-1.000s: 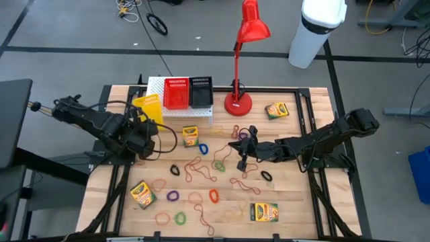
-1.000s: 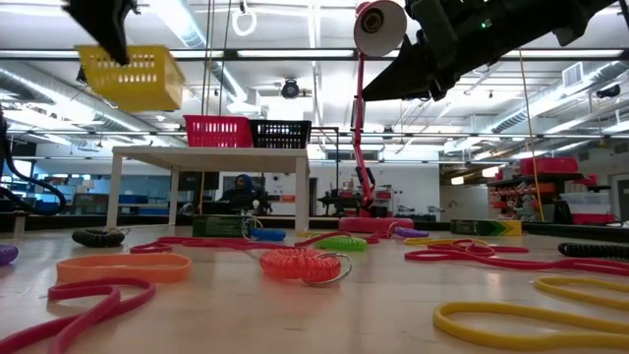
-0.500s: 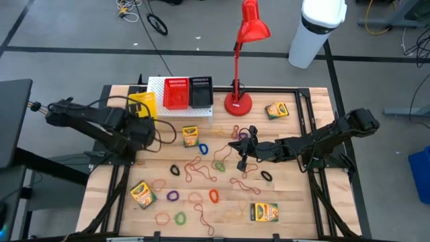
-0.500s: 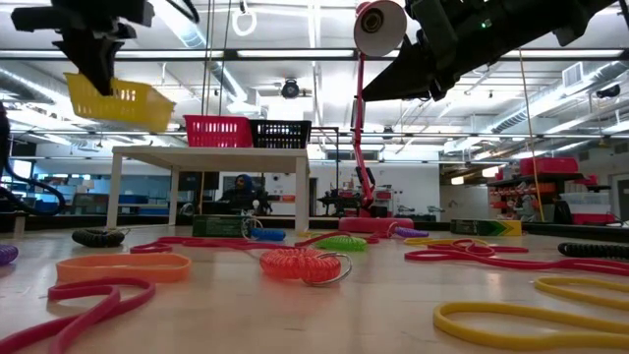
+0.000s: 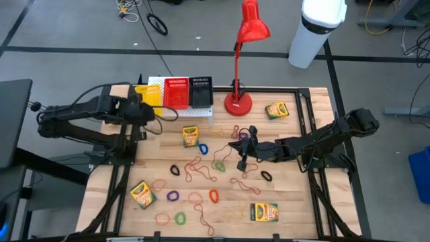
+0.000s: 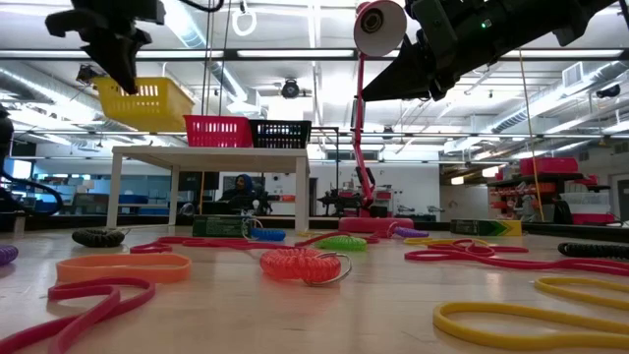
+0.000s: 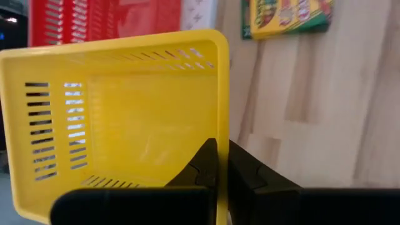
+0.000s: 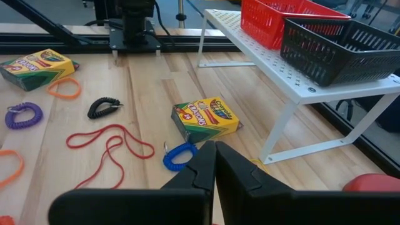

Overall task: Pick & Place Office Desk Supplies
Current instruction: Put the yellow bin on the shelf

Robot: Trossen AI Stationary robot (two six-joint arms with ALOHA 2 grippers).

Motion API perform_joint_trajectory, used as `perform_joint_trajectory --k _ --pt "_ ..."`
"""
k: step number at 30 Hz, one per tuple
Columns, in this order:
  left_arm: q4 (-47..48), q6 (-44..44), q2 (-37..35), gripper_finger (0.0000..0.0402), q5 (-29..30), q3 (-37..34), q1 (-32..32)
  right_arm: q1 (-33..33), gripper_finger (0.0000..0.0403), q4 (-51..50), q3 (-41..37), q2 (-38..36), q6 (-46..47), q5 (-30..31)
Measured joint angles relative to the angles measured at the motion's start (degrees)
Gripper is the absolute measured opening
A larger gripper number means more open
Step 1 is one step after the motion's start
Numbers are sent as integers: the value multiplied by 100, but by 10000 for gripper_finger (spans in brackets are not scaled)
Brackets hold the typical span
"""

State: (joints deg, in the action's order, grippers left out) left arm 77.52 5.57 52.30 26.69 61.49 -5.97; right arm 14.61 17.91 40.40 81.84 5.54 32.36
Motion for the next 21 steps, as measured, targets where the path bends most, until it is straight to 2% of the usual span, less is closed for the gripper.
perform_joint_trajectory --k 8,12,17,21 --pt "-29 841 -86 12 -344 0 -972 0 21 0 0 0 -9 -2" --pt "-327 1340 -90 12 -603 -20 -1342 0 21 0 0 0 -11 -2" --pt "-995 2199 -129 12 -776 -437 -1799 0 21 0 0 0 -11 -2" --pt "-1072 2535 -122 12 -822 -573 -2226 0 21 0 0 0 -11 -2"
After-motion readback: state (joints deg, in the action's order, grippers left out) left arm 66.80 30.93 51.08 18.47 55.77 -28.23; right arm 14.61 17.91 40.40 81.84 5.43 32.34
